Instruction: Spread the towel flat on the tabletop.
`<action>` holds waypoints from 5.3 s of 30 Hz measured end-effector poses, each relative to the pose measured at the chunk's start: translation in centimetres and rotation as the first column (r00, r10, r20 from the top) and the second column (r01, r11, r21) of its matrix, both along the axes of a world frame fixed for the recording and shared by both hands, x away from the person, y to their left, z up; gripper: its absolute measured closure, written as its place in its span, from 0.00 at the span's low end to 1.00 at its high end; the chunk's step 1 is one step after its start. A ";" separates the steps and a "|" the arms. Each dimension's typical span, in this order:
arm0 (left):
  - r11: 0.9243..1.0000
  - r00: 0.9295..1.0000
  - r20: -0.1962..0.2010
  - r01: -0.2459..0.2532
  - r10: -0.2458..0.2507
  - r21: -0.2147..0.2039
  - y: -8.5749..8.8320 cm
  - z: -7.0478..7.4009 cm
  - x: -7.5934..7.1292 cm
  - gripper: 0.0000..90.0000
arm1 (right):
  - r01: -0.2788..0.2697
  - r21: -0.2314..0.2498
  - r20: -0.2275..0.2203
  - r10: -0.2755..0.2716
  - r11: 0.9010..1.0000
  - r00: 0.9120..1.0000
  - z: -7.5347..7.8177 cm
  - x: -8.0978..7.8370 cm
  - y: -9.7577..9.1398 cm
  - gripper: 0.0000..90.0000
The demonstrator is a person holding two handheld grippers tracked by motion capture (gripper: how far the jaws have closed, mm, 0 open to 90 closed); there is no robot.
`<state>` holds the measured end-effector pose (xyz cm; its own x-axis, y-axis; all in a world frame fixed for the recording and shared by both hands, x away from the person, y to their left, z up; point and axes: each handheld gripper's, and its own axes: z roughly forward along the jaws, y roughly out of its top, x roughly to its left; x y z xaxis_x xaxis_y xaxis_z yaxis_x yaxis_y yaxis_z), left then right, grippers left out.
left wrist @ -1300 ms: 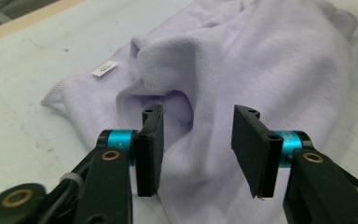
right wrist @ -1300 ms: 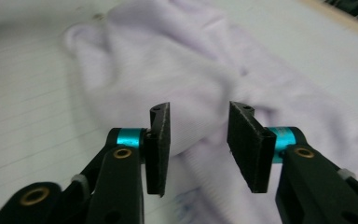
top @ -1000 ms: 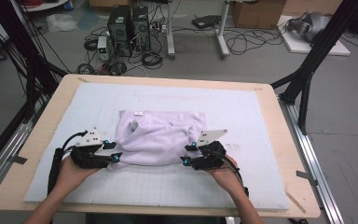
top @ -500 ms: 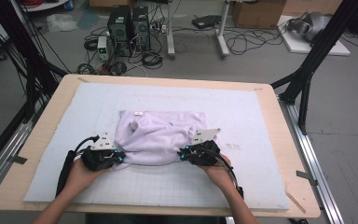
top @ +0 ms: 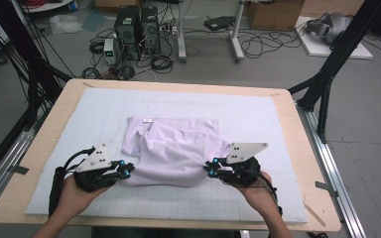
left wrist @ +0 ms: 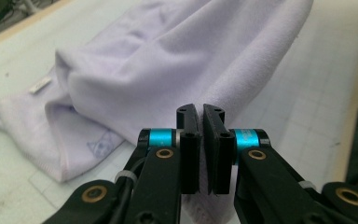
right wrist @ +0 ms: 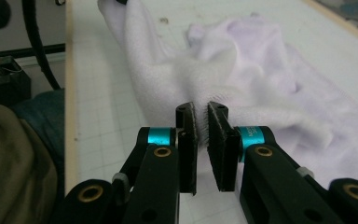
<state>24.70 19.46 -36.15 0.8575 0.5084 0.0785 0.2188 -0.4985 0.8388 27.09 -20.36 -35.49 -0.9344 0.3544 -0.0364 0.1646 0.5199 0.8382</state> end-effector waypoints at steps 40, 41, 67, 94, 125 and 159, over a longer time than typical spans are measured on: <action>0.997 0.987 -0.155 -0.023 0.034 0.068 0.9 -6.2 4.0 0.72 | -0.015 -0.104 -0.072 0.007 0.994 0.997 -5.3 3.6 2.6 0.79; 0.997 0.987 -0.160 -0.009 0.021 0.077 0.7 -6.6 4.0 0.72 | -0.020 -0.111 -0.082 0.011 0.994 0.997 -5.8 3.5 2.6 0.79; 0.998 0.994 -0.088 0.065 -0.064 0.010 0.7 -3.3 -1.6 0.96 | -0.121 -0.046 -0.105 0.116 0.992 0.988 -4.4 -3.7 0.4 0.93; 0.992 0.988 -0.153 0.044 -0.026 0.121 -1.4 -7.8 3.8 0.85 | 0.078 -0.171 -0.057 -0.089 0.982 0.994 -7.0 3.2 0.3 0.79; 0.990 0.990 -0.136 -0.005 0.024 0.138 2.2 -7.7 1.9 0.98 | 0.065 -0.216 -0.067 -0.081 0.974 0.994 -8.3 4.7 1.8 0.96; 0.993 0.988 -0.152 0.026 -0.009 0.113 0.8 -7.7 2.1 0.71 | -0.011 -0.173 -0.113 -0.009 0.985 0.994 -8.3 0.2 -0.7 0.72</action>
